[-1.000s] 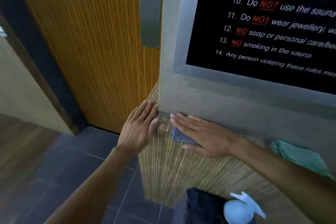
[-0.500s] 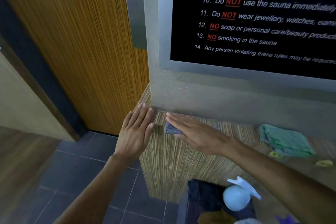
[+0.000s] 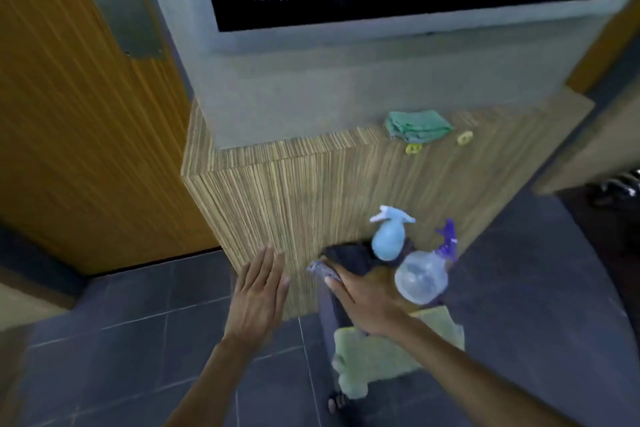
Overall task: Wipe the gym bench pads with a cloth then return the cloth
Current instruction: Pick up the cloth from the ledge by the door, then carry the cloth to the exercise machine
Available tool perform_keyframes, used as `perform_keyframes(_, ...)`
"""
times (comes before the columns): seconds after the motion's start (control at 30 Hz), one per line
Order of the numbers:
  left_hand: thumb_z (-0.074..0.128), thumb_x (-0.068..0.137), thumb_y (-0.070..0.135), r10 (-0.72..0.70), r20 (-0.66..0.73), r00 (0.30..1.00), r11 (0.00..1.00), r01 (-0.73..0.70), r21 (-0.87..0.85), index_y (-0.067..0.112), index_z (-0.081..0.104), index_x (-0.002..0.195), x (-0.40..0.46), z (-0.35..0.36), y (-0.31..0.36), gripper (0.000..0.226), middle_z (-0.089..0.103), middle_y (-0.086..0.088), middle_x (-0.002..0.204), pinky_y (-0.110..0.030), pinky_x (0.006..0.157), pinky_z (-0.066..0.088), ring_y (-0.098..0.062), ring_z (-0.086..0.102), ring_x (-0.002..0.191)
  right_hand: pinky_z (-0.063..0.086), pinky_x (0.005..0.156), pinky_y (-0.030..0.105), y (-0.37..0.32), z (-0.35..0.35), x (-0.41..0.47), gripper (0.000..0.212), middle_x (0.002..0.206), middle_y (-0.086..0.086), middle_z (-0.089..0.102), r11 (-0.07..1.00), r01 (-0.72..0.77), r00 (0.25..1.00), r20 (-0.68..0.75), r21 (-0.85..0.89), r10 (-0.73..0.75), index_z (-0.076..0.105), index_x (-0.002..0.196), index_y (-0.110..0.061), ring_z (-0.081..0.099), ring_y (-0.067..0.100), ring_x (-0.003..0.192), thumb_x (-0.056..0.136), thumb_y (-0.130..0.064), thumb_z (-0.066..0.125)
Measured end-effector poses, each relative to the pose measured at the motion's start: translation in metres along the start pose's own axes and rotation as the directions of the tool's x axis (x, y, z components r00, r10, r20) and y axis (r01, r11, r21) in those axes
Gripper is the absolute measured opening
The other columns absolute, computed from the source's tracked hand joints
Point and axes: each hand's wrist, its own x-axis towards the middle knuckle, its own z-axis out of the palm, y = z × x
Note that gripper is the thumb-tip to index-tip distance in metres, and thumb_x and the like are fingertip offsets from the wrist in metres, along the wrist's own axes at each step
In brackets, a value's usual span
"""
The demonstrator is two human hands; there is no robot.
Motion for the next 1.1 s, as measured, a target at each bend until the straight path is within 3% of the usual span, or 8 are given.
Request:
perform_keyframes(0.07,0.051,0.1,0.026,0.085,0.101,0.991,0.996,-0.084,-0.022,0.009,0.034,0.149,-0.028,0.01,0.011,0.055,0.044,-0.014,0.153,-0.027,0.12,0.003,-0.022,0.027,0.145,0.034,0.1,0.008,0.018,0.034,-0.047,0.038,0.131,-0.002,0.059,0.982,-0.126,0.992,-0.015,0.139,0.129,0.043,0.142,-0.019,0.054,0.006,0.119,0.105,-0.027,0.038)
perform_keyframes(0.2,0.011,0.11,0.038,0.247,0.323,0.914,0.968,-0.216,-0.128,0.014,0.021,0.154,-0.083,0.034,0.045,0.052,0.05,-0.004,0.148,-0.028,0.112,0.027,-0.02,0.026,0.146,0.032,0.112,0.015,0.052,0.091,-0.143,0.056,0.144,-0.008,0.046,0.813,-0.384,0.905,0.002,0.437,0.426,0.034,0.147,-0.02,0.043,0.005,0.133,0.1,-0.048,0.041)
perform_keyframes(0.3,0.001,0.106,0.051,0.307,0.601,0.738,0.947,-0.3,-0.116,0.012,0.051,0.144,-0.121,0.049,0.086,0.074,0.044,0.002,0.148,-0.031,0.098,0.051,-0.018,0.045,0.139,0.031,0.098,-0.002,0.051,0.113,-0.227,0.045,0.145,-0.018,0.038,0.654,-0.505,0.779,-0.028,0.564,0.626,0.033,0.147,-0.027,0.037,0.0,0.134,0.104,-0.04,0.037)
perform_keyframes(0.43,-0.03,0.065,0.083,0.483,0.757,0.441,0.836,-0.488,-0.25,0.022,0.022,0.158,-0.166,0.069,0.161,0.123,0.024,0.003,0.164,-0.035,0.119,0.027,-0.018,0.024,0.15,0.026,0.095,-0.005,0.054,0.14,-0.34,0.044,0.146,-0.016,0.037,0.5,-0.513,0.548,-0.181,0.697,0.816,0.036,0.147,-0.02,0.036,0.005,0.138,0.105,-0.03,0.037)
perform_keyframes(0.5,-0.02,0.072,0.085,0.546,0.779,0.308,0.756,-0.582,-0.3,0.022,0.025,0.157,-0.193,0.067,0.211,0.114,0.031,0.0,0.161,-0.036,0.117,0.029,-0.02,0.03,0.147,0.023,0.1,-0.001,0.05,0.151,-0.396,0.043,0.145,-0.012,0.039,0.47,-0.529,0.424,-0.259,0.707,0.868,0.039,0.146,-0.014,0.037,0.003,0.137,0.104,-0.024,0.039)
perform_keyframes(0.63,0.026,0.106,0.049,0.622,0.782,0.048,0.483,-0.809,-0.335,0.019,0.034,0.152,-0.269,0.074,0.313,0.055,0.037,-0.003,0.155,-0.038,0.112,0.032,-0.024,0.037,0.141,0.028,0.108,0.005,0.032,0.181,-0.514,0.039,0.142,-0.006,0.048,0.366,-0.476,0.195,-0.311,0.799,0.93,0.044,0.142,-0.009,0.045,0.002,0.131,0.104,-0.016,0.04)
perform_keyframes(0.9,0.023,0.106,0.049,0.607,0.698,-0.379,-0.014,-0.884,-0.467,0.018,0.04,0.144,-0.492,0.088,0.48,0.051,0.049,-0.007,0.141,-0.041,0.103,0.039,-0.028,0.046,0.13,0.021,0.115,0.016,-0.019,0.264,-0.744,0.052,0.152,-0.01,0.036,0.2,-0.302,-0.184,-0.263,0.932,0.947,0.027,0.152,-0.014,0.033,0.002,0.14,0.105,-0.032,0.037)
perform_keyframes(1.1,0.024,0.106,0.049,0.49,0.629,-0.603,-0.298,-0.794,-0.529,0.017,0.039,0.144,-0.67,0.076,0.584,0.051,0.047,-0.008,0.145,-0.041,0.107,0.036,-0.027,0.043,0.134,0.018,0.112,0.012,-0.062,0.313,-0.896,0.05,0.15,-0.009,0.039,0.118,-0.138,-0.477,-0.171,0.983,0.862,0.028,0.152,-0.016,0.033,0.0,0.138,0.105,-0.03,0.038)
